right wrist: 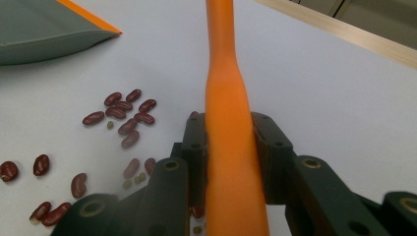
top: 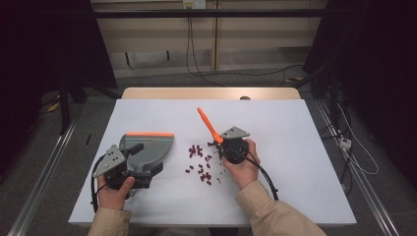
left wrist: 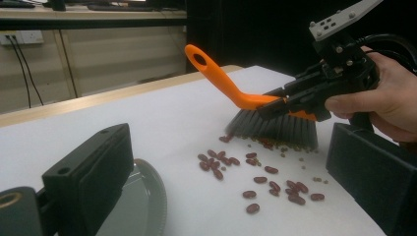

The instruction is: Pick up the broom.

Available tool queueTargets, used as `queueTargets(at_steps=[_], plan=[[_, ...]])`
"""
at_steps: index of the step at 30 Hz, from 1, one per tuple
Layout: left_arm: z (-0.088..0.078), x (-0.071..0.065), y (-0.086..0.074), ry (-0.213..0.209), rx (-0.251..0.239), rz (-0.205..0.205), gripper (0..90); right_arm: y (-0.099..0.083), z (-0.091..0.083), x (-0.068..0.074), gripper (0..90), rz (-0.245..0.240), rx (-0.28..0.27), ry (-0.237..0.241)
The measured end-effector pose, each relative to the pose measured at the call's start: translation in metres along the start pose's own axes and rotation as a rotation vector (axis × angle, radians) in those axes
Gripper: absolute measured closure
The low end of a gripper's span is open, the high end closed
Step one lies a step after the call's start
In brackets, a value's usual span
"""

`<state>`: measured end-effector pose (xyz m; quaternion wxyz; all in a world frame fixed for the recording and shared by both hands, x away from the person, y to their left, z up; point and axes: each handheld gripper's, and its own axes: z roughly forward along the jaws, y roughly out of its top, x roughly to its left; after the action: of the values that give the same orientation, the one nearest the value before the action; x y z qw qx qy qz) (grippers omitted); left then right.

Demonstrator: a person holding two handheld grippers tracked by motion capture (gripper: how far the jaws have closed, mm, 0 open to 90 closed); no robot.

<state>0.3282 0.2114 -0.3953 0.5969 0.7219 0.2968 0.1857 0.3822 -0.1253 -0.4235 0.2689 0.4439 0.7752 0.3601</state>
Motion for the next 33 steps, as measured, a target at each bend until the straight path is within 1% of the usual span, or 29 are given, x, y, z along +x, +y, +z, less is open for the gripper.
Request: queueTargets(at_steps=[3,8,13,14,16,18,20,22,24,26,28,30,32,33], plan=[[0.0,0.0,0.0,-0.001,0.0,0.001,3.8,0.001,0.0,0.001,71.1,0.016,-0.005,0.012],[0.0,0.0,0.0,0.001,-0.002,-0.002,3.8,0.001,-0.001,0.003,71.1,0.022,-0.008,0.032],[-0.001,0.0,0.0,-0.001,0.003,0.002,3.8,0.002,-0.004,0.0,71.1,0.049,-0.013,0.06],[-0.001,0.0,-0.001,-0.001,0.004,0.002,3.8,0.003,-0.005,-0.001,71.2,0.046,-0.019,0.06],[-0.002,0.0,-0.001,-0.001,0.001,0.006,3.8,0.005,-0.008,-0.005,71.2,0.042,-0.032,0.056],[-0.003,0.001,-0.001,0.002,-0.003,0.002,3.8,0.007,-0.011,-0.011,71.1,0.037,-0.056,0.07],[-0.003,0.001,-0.001,0.006,0.0,0.001,3.8,0.009,-0.013,-0.017,71.1,0.044,-0.064,0.075],[-0.003,0.0,-0.001,0.002,0.0,0.001,3.8,0.011,-0.012,-0.025,71.1,0.038,-0.082,0.096],[-0.002,0.0,-0.001,0.0,0.001,-0.001,3.8,0.012,-0.012,-0.031,71.1,0.038,-0.084,0.099],[-0.002,0.0,-0.002,0.0,0.006,0.0,3.8,0.012,-0.011,-0.037,71.1,0.053,-0.087,0.123],[-0.002,0.0,-0.002,0.0,0.007,-0.002,3.8,0.012,-0.009,-0.041,71.1,0.042,-0.082,0.118],[-0.002,0.0,-0.002,0.001,0.005,-0.003,3.8,0.012,-0.006,-0.047,71.1,0.036,-0.088,0.136],[-0.002,0.0,-0.002,0.002,0.007,-0.004,3.8,0.013,-0.003,-0.052,71.1,0.024,-0.085,0.132],[-0.002,0.001,-0.002,0.003,0.007,-0.003,3.8,0.013,-0.002,-0.054,71.1,0.028,-0.083,0.136]])
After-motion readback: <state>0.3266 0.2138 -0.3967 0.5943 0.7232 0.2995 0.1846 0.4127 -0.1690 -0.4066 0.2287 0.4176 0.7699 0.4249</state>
